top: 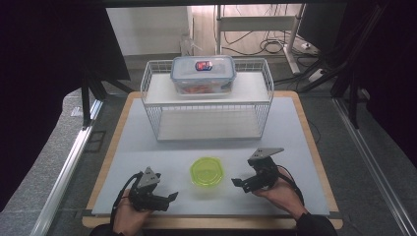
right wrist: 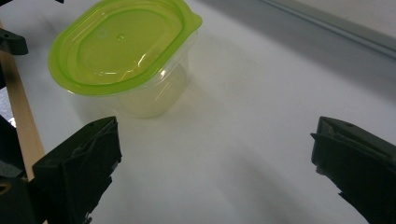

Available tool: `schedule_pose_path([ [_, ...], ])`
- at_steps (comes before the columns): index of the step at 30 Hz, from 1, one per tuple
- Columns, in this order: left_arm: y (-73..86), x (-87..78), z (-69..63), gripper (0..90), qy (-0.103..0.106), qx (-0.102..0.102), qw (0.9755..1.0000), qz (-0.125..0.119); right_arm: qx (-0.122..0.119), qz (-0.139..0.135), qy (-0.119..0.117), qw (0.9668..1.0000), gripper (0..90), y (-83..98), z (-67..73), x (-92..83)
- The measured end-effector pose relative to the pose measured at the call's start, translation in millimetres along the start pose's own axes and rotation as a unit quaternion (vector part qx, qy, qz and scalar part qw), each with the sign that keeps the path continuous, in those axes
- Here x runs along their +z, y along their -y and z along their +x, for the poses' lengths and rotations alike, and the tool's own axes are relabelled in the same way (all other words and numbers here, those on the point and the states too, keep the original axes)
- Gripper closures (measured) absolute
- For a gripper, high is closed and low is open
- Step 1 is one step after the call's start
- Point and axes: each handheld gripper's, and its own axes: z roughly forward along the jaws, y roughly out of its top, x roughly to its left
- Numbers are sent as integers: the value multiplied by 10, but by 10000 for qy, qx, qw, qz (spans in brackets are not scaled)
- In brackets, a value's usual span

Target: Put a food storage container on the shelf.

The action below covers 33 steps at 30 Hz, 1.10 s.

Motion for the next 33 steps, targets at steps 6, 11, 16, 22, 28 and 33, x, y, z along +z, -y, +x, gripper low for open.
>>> schedule_pose_path([
  [6,0,1,2,96,-12,4,10000,-5,267,-84,-224,9994,122,-95,-18,-10],
  [11,1,7,1,97,-16,28,10000,9,235,-235,-344,9989,189,-156,-6,-6],
  [16,1,17,-6,98,-10,63,10000,47,438,-245,-623,9968,297,-253,11,91],
  [22,2,32,-20,98,-13,143,9998,125,625,-47,-824,9946,383,-381,1,239],
  [28,3,38,-28,99,-16,187,9997,146,904,146,-1091,9898,494,-436,-61,402],
  [33,3,44,-35,99,-22,221,9996,169,1201,254,-1390,9827,611,-428,-116,476],
])
